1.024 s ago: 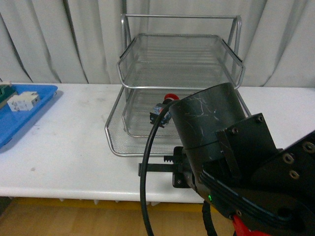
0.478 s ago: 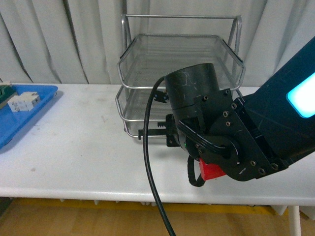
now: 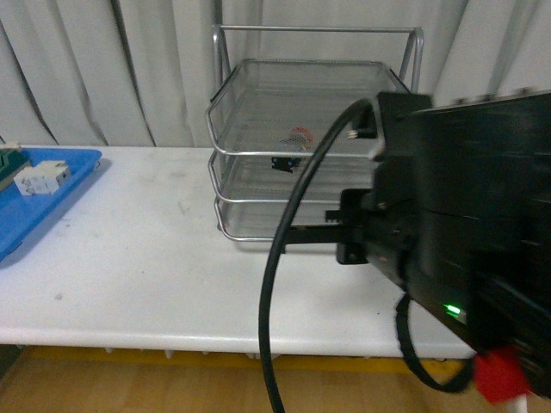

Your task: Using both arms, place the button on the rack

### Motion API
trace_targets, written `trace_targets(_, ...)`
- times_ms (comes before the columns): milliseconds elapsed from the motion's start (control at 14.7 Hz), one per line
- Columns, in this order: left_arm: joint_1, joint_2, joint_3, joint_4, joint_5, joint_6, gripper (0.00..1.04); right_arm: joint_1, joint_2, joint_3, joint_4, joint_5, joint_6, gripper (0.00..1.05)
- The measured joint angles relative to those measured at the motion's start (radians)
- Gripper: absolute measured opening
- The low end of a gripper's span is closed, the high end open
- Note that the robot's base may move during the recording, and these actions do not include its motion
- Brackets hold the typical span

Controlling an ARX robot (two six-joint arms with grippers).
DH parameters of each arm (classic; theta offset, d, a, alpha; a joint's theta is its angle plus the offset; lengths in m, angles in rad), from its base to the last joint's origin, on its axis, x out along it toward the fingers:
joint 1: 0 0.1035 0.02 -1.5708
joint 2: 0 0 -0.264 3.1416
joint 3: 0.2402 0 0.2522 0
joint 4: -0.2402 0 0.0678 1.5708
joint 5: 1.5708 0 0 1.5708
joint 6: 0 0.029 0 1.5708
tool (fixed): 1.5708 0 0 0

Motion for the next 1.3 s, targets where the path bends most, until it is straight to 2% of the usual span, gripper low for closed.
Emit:
trace_targets(68, 0.0, 0.0, 0.0, 0.0, 0.0, 0.0, 0.98, -0.008, -0.118, -0.177, 0.167, 0.001, -0.052, 0.13)
trace_targets(137, 0.0, 0.0, 0.0, 0.0, -0.001, 0.0, 0.98, -0.006, -0.138, -0.265, 0.295, 0.051, -0.096, 0.15)
trace_targets(205, 0.0, 0.0, 0.0, 0.001, 0.002, 0.0, 0.98, -0.02, -0.112, -0.342, 0.4, 0.149, -0.142, 0.04)
trace_targets(273, -0.001, 0.0, 0.0, 0.001, -0.001, 0.0, 0.98, -0.059, -0.108, -0.437, 0.432, 0.161, -0.173, 0.02)
trace_targets(341, 0.002, 0.0, 0.0, 0.0, -0.001, 0.0, 0.98, -0.146, -0.272, -0.554, 0.457, 0.111, -0.195, 0.02)
trace_targets(410, 0.002, 0.0, 0.0, 0.0, 0.0, 0.0, 0.98, -0.247, -0.505, -0.681, 0.447, 0.0, -0.207, 0.02)
trace_targets(546, 0.002, 0.0, 0.0, 0.0, 0.0, 0.0, 0.98, -0.327, -0.763, -0.742, 0.302, -0.077, -0.207, 0.02)
trace_targets(1024, 0.002, 0.0, 0.0, 0.0, 0.0, 0.0, 0.98, -0.376, -0.979, -0.76, 0.13, -0.126, -0.207, 0.02)
trace_targets(1229, 0.002, 0.0, 0.0, 0.0, 0.0, 0.0, 0.98, -0.404, -1.183, -0.758, -0.094, -0.159, -0.207, 0.02)
trace_targets(1297, 0.002, 0.0, 0.0, 0.0, 0.0, 0.0, 0.98, -0.472, -1.261, -0.758, -0.158, -0.235, -0.208, 0.02)
